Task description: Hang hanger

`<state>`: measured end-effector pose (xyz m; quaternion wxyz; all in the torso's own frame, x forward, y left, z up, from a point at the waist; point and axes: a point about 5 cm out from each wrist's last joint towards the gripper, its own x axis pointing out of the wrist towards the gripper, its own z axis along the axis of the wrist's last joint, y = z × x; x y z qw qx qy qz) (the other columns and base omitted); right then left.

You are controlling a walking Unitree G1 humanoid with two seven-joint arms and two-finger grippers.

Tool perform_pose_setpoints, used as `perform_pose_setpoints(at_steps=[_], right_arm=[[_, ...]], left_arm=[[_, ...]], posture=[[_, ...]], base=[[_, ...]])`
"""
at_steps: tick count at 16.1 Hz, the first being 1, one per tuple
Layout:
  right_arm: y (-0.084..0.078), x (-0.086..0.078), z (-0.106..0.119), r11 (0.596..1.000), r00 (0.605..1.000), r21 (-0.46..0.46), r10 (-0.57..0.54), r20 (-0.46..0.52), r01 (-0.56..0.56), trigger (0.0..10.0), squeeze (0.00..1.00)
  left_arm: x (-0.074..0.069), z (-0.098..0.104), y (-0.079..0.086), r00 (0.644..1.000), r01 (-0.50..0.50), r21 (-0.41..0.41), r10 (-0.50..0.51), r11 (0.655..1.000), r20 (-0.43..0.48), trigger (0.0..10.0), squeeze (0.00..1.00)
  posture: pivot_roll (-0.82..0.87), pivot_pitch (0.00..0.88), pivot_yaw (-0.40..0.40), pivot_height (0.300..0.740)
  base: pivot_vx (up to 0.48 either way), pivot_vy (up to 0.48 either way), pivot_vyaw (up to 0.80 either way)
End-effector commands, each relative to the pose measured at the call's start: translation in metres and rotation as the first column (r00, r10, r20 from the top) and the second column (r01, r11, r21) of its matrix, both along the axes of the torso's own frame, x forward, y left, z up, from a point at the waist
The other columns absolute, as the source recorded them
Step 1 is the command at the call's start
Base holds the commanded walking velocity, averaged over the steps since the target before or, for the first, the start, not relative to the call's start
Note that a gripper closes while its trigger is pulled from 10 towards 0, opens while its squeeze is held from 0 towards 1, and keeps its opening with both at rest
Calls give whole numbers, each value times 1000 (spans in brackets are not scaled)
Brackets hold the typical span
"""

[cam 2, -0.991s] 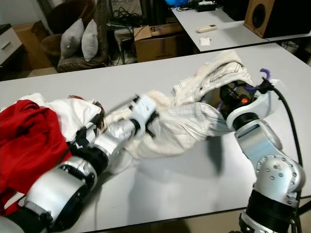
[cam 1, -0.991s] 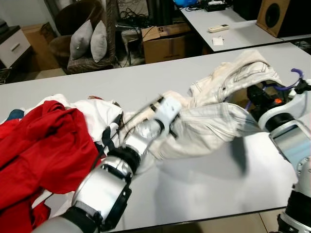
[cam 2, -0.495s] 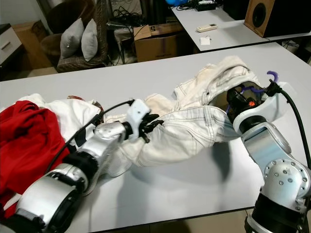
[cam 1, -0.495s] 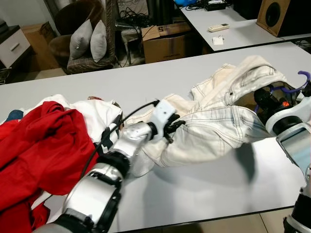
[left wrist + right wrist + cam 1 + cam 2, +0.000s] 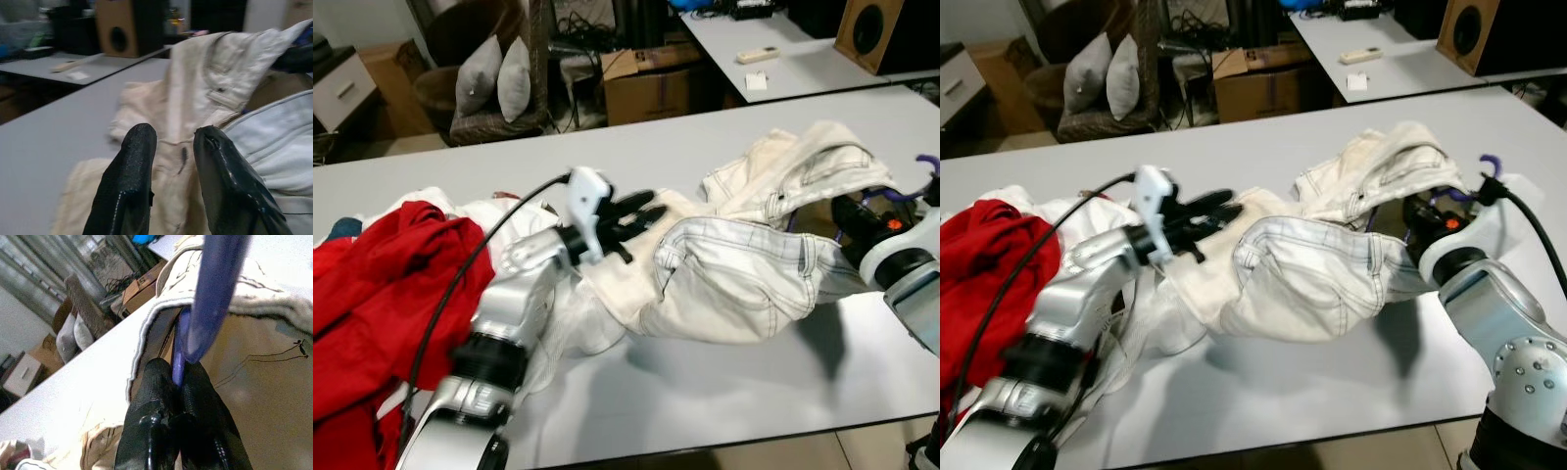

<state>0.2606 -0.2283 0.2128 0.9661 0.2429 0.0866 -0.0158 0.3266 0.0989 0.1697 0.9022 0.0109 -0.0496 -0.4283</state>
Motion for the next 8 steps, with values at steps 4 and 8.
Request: perform_pose_setpoints(at_steps=[4,8], right_arm=[[8,-10,-3,995,995,-66,69,-75,-74,10000,0],[4,-25,-14,983,972,-109,125,-198,-149,10000,0]], left_arm=[[-39,-10,25,991,-121,98,126,988,-42,10000,0],[-73,-13,35,974,-182,137,198,974,-109,10000,0]], posture=[[-54,0,72,740],[-34,13,48,740]], base=[[-155,0,0],[-437,0,0]])
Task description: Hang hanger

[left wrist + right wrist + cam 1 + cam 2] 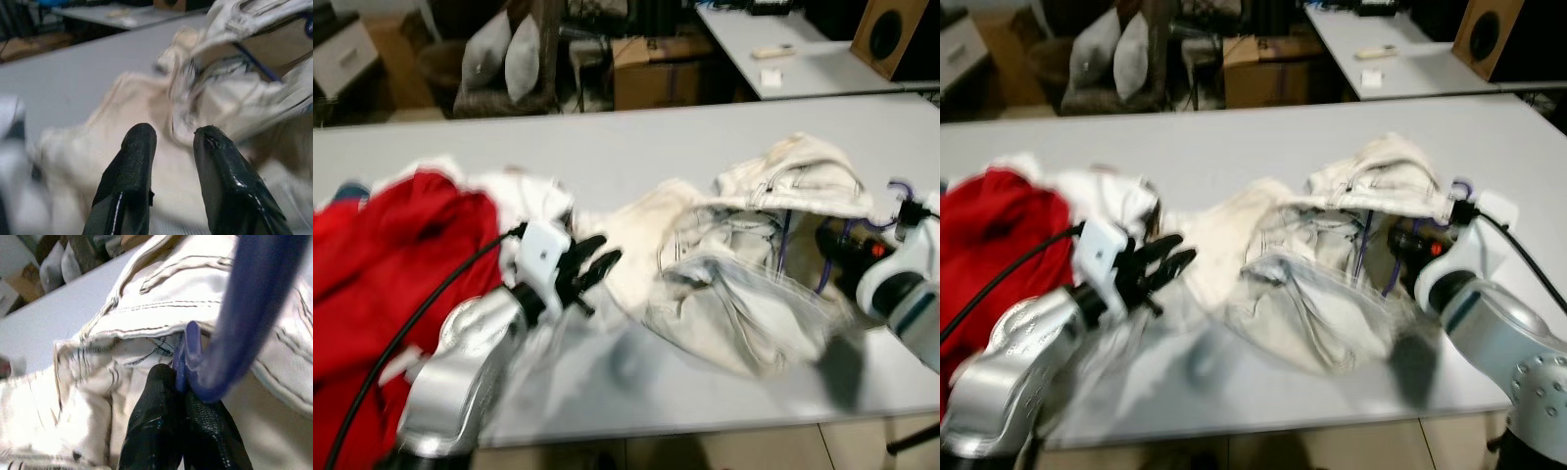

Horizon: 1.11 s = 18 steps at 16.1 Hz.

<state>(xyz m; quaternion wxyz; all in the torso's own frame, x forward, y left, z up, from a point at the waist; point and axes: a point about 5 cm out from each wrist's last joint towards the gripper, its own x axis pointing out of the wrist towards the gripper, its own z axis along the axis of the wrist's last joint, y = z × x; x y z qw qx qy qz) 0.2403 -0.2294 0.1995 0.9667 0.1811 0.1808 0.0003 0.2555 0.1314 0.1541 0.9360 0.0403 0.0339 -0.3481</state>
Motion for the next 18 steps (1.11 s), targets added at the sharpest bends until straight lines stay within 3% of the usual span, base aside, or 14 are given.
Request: perform_pose_setpoints(at_steps=[1,5,10,15,18], right_arm=[[5,-6,-3,998,998,-7,61,-33,-61,10000,0],[4,-12,-5,997,996,-12,72,-58,-72,10000,0],[-3,-14,2,999,1000,-49,12,-21,-13,10000,0],[-11,-16,16,996,994,-52,-62,95,67,10000,0],[-6,-29,14,995,994,-95,10,109,1,10000,0]], left_arm=[[-4,3,3,1000,-19,14,19,1000,-1,10000,0],[-12,4,7,999,-40,41,41,998,-26,10000,0],[-11,7,3,998,-48,38,49,998,-29,10000,0],[-13,8,0,999,-41,35,42,999,-16,10000,0],[-7,2,9,990,-139,55,139,989,7,10000,0]], posture=[[-31,15,46,740],[-28,22,46,740],[-32,23,54,740],[-29,28,60,740],[-29,31,65,740]], base=[[-480,0,0],[-480,0,0],[-480,0,0],[0,0,0],[0,0,0]])
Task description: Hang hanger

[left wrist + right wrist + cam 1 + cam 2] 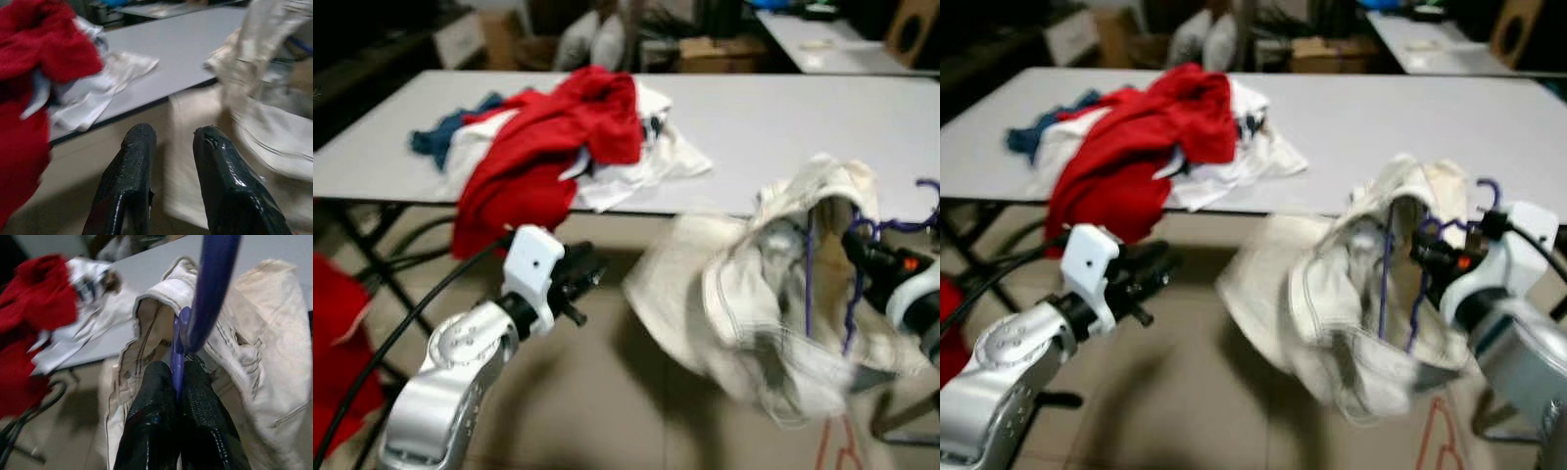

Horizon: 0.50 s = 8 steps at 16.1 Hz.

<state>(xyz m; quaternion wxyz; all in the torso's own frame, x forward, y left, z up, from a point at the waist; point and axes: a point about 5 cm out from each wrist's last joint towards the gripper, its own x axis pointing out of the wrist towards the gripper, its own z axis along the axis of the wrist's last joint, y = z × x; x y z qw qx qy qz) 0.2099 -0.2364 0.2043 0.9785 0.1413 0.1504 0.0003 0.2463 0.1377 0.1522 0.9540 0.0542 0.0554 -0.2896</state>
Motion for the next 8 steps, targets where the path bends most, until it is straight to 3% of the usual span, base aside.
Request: perform_pose_setpoints(at_steps=[1,7,8], right_arm=[[4,-4,8,999,998,-21,41,54,-40,10000,0],[17,-30,11,946,941,-84,322,102,-314,10000,0],[20,-35,10,910,912,-125,405,69,-395,10000,0]], left_arm=[[4,2,6,999,-42,18,41,999,22,10000,0],[6,3,15,992,-114,-10,114,993,48,10000,0],[6,7,19,991,-112,-13,113,994,68,10000,0]], posture=[[-29,33,66,740],[-27,42,57,740],[-22,42,47,740]], base=[[0,0,0],[0,0,0],[0,0,0]])
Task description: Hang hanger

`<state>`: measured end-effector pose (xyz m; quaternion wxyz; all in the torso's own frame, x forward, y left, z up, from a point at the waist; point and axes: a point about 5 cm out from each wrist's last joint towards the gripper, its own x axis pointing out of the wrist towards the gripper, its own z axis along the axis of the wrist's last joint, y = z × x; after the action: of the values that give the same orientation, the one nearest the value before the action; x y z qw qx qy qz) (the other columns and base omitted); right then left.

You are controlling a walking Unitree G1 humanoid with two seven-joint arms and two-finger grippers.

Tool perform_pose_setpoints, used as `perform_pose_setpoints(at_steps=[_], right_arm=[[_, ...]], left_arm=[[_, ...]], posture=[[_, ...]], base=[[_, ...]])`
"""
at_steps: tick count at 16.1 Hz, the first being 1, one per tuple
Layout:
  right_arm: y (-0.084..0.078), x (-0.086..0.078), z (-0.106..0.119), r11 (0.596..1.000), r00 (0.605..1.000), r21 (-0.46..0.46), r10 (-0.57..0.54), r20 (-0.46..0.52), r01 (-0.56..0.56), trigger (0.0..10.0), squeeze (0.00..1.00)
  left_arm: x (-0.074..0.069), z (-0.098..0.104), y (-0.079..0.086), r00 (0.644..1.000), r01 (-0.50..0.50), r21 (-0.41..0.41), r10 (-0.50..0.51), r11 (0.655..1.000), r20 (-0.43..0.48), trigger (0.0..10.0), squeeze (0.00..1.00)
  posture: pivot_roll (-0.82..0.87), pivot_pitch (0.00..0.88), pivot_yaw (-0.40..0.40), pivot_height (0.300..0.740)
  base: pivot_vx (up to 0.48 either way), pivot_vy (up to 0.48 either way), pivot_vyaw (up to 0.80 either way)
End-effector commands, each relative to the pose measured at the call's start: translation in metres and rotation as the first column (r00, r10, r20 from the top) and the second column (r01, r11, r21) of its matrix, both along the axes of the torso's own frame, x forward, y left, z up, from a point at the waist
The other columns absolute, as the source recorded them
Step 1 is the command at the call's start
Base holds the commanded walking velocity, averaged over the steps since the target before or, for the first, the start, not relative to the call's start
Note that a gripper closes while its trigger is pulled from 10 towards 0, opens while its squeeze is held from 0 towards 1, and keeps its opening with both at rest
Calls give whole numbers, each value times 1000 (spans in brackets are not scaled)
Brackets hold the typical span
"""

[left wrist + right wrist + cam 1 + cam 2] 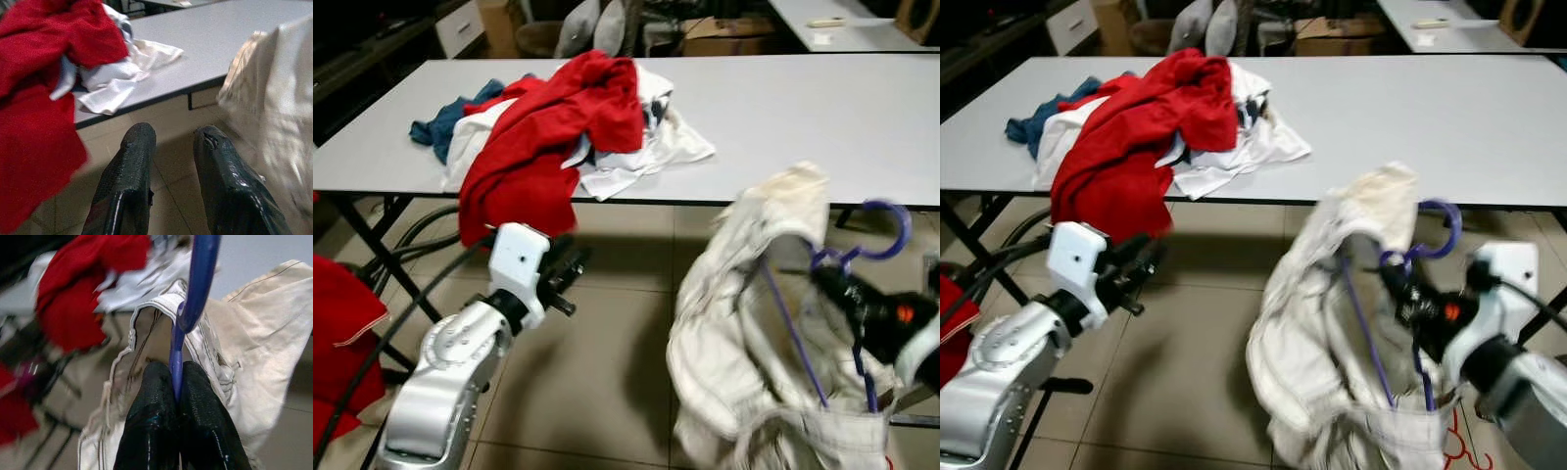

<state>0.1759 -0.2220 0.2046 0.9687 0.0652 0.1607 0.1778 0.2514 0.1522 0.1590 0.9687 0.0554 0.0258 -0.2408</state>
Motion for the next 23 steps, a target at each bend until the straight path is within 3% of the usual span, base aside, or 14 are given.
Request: perform_pose_setpoints(at_steps=[1,5,6,7,11,14,17,23], right_arm=[[8,-3,9,996,995,-21,83,60,-81,10000,0],[25,-11,5,966,965,-30,257,46,-256,10000,0],[34,-13,-5,939,940,-68,339,17,-338,10000,0],[35,-11,-11,933,939,-111,345,5,-342,10000,0],[20,14,-27,971,987,-187,156,35,-147,10000,0],[16,21,-39,980,996,-189,70,50,-59,10000,0],[27,32,-61,975,995,-212,84,48,-72,10000,0],[35,54,-67,974,991,-210,102,90,-81,10000,0]], left_arm=[[1,0,7,1000,-20,8,20,1000,6,10000,0],[0,1,19,994,-104,34,102,994,40,10000,0],[-1,6,26,986,-155,24,154,988,60,10000,0],[-3,9,30,983,-173,19,171,985,68,10000,0],[-10,3,35,981,-190,73,187,979,51,10000,0],[-12,-2,32,982,-190,94,187,977,35,10000,0],[-11,-10,18,984,-175,84,173,981,28,10000,0],[6,-21,4,974,-226,43,226,973,-7,10000,0]], posture=[[-21,42,46,740],[-9,40,21,740],[6,41,-1,740],[10,41,-8,740],[32,46,-18,740],[37,47,-7,740],[42,48,13,740],[31,66,13,740]], base=[[0,0,0],[0,0,0],[0,0,0],[0,0,0],[0,0,600],[0,0,800],[0,0,800],[0,0,800]])
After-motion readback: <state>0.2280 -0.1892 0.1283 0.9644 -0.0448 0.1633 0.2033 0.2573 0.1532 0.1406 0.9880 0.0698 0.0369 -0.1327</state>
